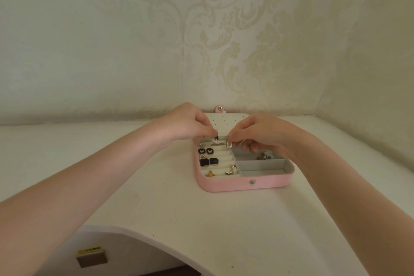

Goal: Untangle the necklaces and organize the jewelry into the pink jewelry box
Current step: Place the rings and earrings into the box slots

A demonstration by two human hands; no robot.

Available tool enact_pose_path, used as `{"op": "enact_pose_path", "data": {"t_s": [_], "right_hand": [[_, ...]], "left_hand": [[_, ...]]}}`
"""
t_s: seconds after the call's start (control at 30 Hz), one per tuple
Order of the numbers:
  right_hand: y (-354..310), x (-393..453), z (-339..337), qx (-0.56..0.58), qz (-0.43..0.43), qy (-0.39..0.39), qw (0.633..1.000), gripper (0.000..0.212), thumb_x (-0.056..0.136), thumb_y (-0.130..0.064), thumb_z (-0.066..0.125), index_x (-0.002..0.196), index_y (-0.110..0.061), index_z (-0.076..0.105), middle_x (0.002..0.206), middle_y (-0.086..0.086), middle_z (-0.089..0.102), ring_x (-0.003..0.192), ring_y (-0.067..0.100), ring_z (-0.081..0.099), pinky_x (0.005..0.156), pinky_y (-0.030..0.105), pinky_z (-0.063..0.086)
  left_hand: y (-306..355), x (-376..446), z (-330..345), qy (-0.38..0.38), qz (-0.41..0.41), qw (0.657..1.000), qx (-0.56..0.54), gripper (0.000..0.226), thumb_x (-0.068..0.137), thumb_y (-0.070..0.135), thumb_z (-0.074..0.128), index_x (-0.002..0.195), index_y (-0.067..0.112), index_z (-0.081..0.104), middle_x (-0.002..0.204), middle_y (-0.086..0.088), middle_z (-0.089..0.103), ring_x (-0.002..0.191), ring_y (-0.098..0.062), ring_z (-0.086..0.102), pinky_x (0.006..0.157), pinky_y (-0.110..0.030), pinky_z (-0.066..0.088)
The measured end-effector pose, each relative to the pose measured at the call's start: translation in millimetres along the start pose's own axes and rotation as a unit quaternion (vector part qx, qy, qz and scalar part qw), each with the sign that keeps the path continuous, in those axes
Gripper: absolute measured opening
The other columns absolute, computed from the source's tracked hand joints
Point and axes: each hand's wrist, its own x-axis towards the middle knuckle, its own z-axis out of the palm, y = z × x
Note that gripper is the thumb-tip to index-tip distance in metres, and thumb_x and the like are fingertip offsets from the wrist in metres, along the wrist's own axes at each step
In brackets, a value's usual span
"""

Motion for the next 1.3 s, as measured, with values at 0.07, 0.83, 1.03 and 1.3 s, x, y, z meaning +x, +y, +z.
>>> {"op": "enact_pose_path", "data": {"t_s": [0.07,0.83,1.03,1.3], "right_hand": [[-1.1,1.3,0.6,-0.006,0.001,0.000,1.000,0.010,0.082,-0.007,0.068,0.073,-0.009,0.068,0.064,0.001,0.064,0.053,0.009,0.049,0.046,0.016,0.036],[-1.0,4.6,0.9,-0.044,0.021,0.005,0.999,0.016,0.081,-0.006,0.069,0.066,-0.010,0.066,0.046,-0.006,0.054,0.048,0.010,0.041,0.043,0.018,0.032],[-5.8,-0.1,2.8,-0.035,0.019,-0.017,0.999,0.014,0.081,-0.006,0.068,0.067,-0.010,0.066,0.039,-0.010,0.046,0.046,0.009,0.035,0.045,0.020,0.026],[-7.3,2.4,20.3,-0.124,0.015,0.026,0.992,0.008,0.079,-0.012,0.069,0.076,-0.006,0.064,0.037,-0.005,0.031,0.032,0.009,0.026,0.035,0.016,0.023]], "left_hand": [[0.2,-0.2,-1.3,0.011,0.001,1.000,-0.017,0.008,0.076,0.021,0.073,0.069,0.020,0.071,0.079,-0.002,0.063,0.083,-0.011,0.053,0.074,-0.024,0.038],[-12.7,0.3,-4.1,0.023,-0.005,0.998,-0.058,0.014,0.078,0.022,0.071,0.064,0.020,0.068,0.075,0.000,0.059,0.078,-0.010,0.050,0.065,-0.022,0.033],[-14.2,-0.7,-3.1,0.019,-0.006,0.998,-0.052,0.016,0.079,0.022,0.070,0.064,0.021,0.067,0.075,-0.001,0.058,0.077,-0.011,0.049,0.063,-0.022,0.033],[-14.7,-4.2,-2.9,0.018,-0.002,0.999,-0.049,0.012,0.079,0.022,0.070,0.067,0.020,0.068,0.067,0.004,0.058,0.071,-0.006,0.049,0.063,-0.020,0.035]]}}
